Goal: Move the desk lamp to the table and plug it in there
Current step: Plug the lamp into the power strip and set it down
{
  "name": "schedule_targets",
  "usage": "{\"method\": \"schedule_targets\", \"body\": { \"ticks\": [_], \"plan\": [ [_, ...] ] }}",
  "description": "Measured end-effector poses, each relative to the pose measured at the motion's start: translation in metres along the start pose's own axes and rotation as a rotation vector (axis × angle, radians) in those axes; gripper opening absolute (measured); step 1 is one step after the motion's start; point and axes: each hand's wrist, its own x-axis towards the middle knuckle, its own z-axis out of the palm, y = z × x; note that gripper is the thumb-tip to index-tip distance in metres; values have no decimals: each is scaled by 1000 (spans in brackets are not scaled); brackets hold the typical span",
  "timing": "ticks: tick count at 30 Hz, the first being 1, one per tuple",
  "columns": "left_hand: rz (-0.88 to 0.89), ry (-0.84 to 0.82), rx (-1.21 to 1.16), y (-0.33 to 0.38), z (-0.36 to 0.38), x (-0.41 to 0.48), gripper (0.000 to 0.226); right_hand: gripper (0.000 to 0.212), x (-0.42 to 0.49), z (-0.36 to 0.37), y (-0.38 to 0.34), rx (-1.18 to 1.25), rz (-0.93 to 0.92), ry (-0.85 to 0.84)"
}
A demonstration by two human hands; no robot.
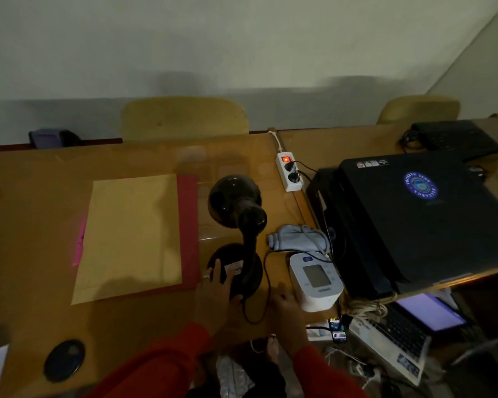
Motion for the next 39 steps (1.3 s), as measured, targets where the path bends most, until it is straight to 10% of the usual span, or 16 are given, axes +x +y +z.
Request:
{"method": "schedule_targets", "body": {
  "ticks": [17, 39],
  "plan": [
    [108, 172, -291, 11, 4, -9, 107, 32, -17, -17, -14, 553, 478, 17],
    [-244, 109, -214, 76, 34, -44, 66, 33, 19, -111, -15, 558, -269, -61]
  ]
}}
